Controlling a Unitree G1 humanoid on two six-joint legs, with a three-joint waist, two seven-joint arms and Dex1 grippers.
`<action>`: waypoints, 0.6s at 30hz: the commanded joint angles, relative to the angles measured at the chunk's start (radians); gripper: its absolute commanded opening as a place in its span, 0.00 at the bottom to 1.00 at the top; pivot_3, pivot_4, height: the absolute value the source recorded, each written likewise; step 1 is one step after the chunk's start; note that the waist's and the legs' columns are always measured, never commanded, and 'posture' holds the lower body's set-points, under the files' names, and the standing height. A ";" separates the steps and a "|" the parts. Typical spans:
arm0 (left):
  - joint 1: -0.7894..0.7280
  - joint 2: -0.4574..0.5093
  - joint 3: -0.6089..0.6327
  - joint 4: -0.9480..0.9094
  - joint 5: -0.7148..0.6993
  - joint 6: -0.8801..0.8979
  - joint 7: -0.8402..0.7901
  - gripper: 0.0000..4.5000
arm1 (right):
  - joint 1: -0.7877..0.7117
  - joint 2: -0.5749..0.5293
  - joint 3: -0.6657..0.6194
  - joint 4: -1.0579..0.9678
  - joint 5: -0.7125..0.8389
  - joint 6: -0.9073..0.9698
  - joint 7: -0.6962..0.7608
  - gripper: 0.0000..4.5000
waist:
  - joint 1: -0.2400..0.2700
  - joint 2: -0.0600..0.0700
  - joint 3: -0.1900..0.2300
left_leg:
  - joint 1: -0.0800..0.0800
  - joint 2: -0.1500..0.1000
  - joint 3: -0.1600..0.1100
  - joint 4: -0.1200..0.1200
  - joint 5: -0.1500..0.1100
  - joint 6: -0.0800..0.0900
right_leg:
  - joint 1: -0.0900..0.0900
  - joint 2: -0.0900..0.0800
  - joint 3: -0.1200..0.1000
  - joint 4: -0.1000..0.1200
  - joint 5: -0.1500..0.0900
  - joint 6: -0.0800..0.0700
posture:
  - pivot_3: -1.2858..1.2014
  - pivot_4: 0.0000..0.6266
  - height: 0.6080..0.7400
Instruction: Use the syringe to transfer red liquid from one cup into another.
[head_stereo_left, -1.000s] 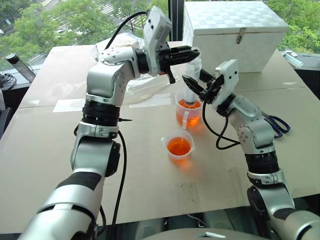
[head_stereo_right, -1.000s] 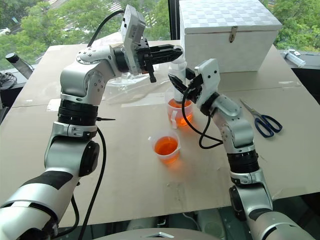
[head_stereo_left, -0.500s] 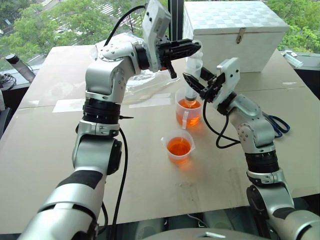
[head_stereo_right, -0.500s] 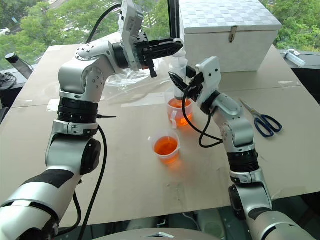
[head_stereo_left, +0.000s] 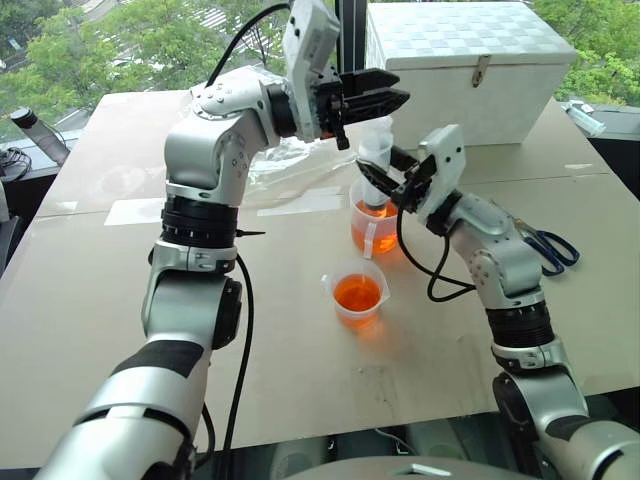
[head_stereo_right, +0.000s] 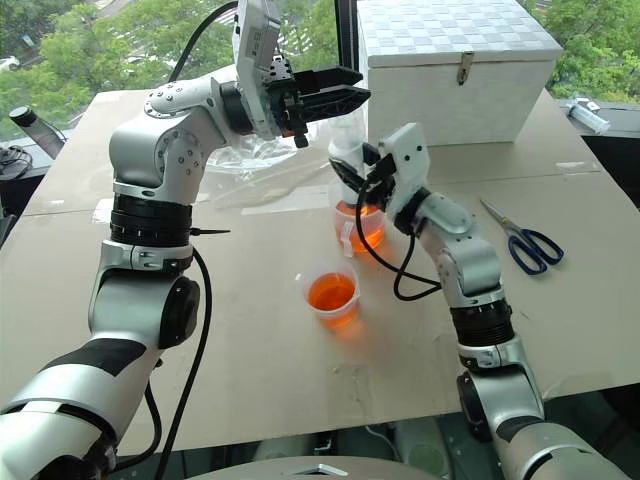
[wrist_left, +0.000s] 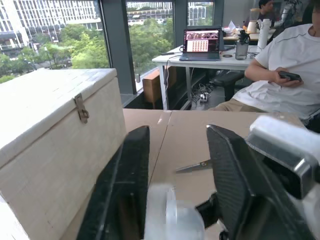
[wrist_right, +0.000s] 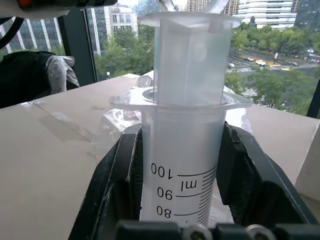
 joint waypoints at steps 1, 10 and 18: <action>0.009 0.029 0.008 -0.079 -0.032 -0.008 -0.041 0.64 | -0.015 -0.006 -0.014 -0.032 0.003 -0.015 0.003 0.35 | 0.000 0.000 0.000 | 0.000 0.000 0.000 0.000 0.000 0.000 | 0.000 0.000 0.000 0.000 0.000 0.000 | 0.52 0.24 1.00; 0.000 0.073 0.054 -0.083 -0.053 0.002 -0.021 0.64 | -0.031 -0.025 -0.041 -0.060 0.022 -0.004 -0.012 0.35 | 0.001 0.000 0.000 | 0.000 0.000 0.000 0.001 0.000 0.000 | 0.000 0.000 0.000 0.000 0.000 0.000 | 0.52 0.24 1.00; -0.032 0.086 0.147 -0.080 -0.146 0.069 0.042 0.64 | -0.034 -0.037 -0.079 -0.106 0.051 0.030 -0.027 0.35 | 0.000 0.000 0.000 | 0.000 0.000 0.000 0.001 0.000 0.000 | 0.000 0.000 0.000 0.000 0.000 0.000 | 0.52 0.24 1.00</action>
